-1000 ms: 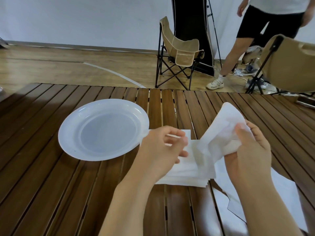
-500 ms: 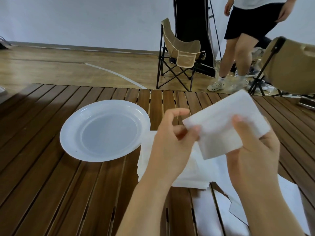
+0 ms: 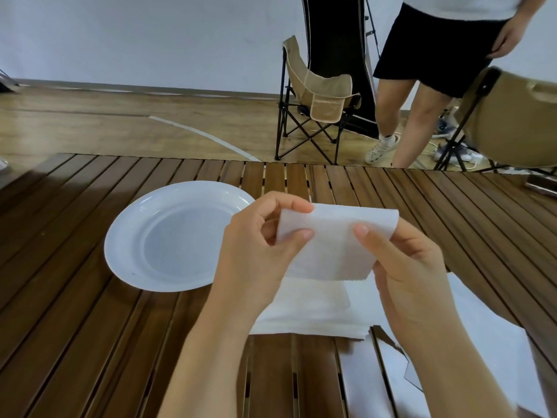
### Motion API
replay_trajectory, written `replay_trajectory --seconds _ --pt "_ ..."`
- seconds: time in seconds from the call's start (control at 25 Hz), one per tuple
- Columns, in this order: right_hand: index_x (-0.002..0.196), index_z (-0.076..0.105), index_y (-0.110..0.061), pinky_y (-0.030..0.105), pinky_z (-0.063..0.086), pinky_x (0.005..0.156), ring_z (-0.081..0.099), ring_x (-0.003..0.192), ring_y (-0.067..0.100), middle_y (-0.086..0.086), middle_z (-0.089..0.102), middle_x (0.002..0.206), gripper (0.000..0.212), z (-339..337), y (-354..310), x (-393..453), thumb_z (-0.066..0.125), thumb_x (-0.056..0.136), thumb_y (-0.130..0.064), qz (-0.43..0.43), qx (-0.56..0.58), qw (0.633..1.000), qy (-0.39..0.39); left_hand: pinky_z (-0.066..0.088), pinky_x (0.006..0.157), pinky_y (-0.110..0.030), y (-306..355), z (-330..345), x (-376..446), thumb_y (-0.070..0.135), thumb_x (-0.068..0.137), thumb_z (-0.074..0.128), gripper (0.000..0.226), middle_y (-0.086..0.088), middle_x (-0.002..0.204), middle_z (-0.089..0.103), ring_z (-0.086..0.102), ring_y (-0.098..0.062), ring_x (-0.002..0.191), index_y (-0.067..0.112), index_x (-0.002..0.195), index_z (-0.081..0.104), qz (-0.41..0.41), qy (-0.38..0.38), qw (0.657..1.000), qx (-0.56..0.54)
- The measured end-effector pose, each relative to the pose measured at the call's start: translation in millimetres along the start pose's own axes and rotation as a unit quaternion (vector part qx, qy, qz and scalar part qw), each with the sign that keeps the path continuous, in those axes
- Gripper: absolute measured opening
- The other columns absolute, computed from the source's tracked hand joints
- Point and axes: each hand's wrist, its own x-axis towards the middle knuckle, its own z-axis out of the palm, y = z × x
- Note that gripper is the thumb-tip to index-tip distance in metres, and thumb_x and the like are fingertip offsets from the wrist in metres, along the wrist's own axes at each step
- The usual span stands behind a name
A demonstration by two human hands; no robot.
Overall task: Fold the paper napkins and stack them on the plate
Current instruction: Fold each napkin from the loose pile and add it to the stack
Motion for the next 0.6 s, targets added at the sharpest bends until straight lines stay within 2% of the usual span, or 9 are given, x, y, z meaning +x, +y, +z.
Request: replay_trajectory --seconds 0.08,0.16,0.32,0.48,0.6 --pt "0.093 0.075 -0.016 0.039 0.053 0.079 0.066 0.091 0.019 0.004 0.071 0.098 0.022 -0.3 -2.0 -1.1 0.07 0.074 -0.024 -0.009 -0.009 1.0 0.017 0.049 0.065 -0.012 -0.1 -1.9 0.2 0.016 0.079 0.075 0.028 0.016 0.095 0.069 0.068 -0.007 0.084 0.032 0.101 0.067 0.006 -0.002 1.0 0.007" --pt "0.091 0.075 -0.015 0.035 0.052 0.077 0.064 0.094 0.019 0.002 0.069 0.103 0.025 -1.4 -2.1 0.0 0.071 0.07 -0.028 -0.016 -0.02 0.999 0.043 0.049 0.069 -0.012 0.9 -1.6 0.1 0.018 0.079 0.075 0.027 0.016 0.094 0.07 0.068 -0.005 0.086 0.032 0.101 0.069 0.012 0.004 1.0 0.009" --pt "0.074 0.075 -0.022 0.027 0.051 0.069 0.062 0.101 0.016 -0.006 0.065 0.105 0.018 -3.4 -1.7 1.8 0.075 0.061 -0.035 -0.022 -0.03 0.996 0.08 0.054 0.072 -0.019 1.4 1.3 0.6 0.02 0.077 0.077 0.027 0.016 0.092 0.071 0.068 -0.006 0.086 0.031 0.1 0.07 0.019 0.031 0.999 -0.001" --pt "0.073 0.074 -0.024 0.025 0.049 0.072 0.059 0.107 0.012 -0.013 0.062 0.112 0.018 -4.6 -1.4 2.1 0.074 0.061 -0.038 -0.043 -0.071 0.993 0.079 0.054 0.069 -0.02 -1.4 -0.4 2.5 0.029 0.077 0.076 0.023 0.015 0.092 0.07 0.068 -0.011 0.086 0.032 0.099 0.068 0.031 0.073 0.997 -0.001" --pt "0.078 0.073 -0.017 0.028 0.053 0.073 0.062 0.105 0.008 -0.012 0.067 0.112 0.015 -5.7 -2.1 1.5 0.073 0.068 -0.028 -0.056 -0.058 0.995 0.061 0.055 0.07 -0.023 -3.7 -4.1 2.9 0.029 0.076 0.077 0.027 0.012 0.084 0.068 0.067 -0.01 0.081 0.034 0.101 0.069 0.034 0.087 0.996 0.012"
